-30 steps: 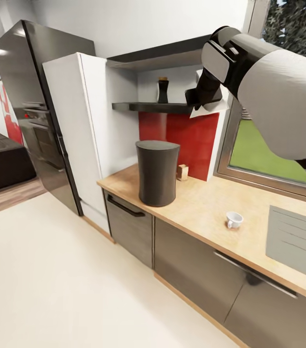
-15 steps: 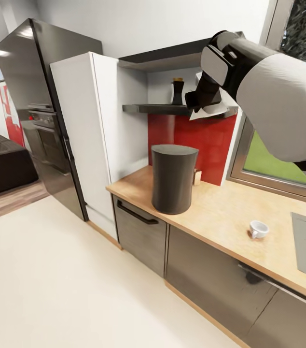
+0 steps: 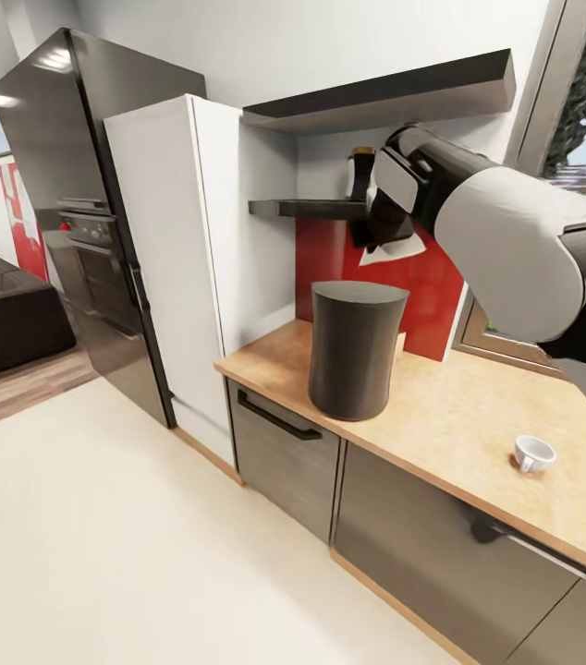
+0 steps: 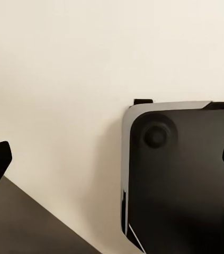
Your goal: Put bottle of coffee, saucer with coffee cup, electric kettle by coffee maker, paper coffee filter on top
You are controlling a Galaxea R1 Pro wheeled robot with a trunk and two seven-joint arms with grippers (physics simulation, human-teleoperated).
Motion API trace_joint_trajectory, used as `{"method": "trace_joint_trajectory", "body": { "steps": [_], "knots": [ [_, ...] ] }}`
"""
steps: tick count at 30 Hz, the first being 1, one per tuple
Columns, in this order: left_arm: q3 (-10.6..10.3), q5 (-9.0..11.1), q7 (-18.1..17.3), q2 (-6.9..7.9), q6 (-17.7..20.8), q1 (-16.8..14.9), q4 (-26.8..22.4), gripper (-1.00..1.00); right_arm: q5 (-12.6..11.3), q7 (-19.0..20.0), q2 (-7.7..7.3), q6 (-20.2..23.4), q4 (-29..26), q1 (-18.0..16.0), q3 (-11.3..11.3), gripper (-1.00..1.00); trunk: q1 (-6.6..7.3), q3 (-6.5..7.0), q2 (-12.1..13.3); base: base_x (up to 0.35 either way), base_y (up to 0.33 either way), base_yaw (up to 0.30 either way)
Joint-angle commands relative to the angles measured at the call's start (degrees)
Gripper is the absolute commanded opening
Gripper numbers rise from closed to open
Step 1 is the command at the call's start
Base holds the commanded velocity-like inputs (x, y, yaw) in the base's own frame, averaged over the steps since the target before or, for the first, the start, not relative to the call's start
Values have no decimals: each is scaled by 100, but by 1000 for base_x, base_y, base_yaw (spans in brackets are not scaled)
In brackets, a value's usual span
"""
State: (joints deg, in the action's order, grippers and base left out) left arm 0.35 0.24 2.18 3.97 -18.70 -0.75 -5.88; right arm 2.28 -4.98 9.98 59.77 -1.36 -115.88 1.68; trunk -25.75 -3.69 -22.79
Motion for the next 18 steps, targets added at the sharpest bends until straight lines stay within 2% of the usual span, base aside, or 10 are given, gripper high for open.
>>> {"method": "trace_joint_trajectory", "body": {
  "steps": [1, 13, 18],
  "knots": [
    [1, 2, 11, -1, -20, -4, 7, 100, 11, -2, 2, 23, -5, 36, 16, -100, -3, -13, -13, 5, 5, 0],
    [0, 2, 19, -1, -20, -4, 8, 100, 18, -3, 2, 23, -5, 114, 16, -100, -3, -13, -13, 10, 1, -5],
    [0, 2, 11, 2, -20, -4, 8, 100, 18, -3, 2, 23, -5, 140, 16, -100, -3, -13, -13, 153, 0, -209]
  ]
}}
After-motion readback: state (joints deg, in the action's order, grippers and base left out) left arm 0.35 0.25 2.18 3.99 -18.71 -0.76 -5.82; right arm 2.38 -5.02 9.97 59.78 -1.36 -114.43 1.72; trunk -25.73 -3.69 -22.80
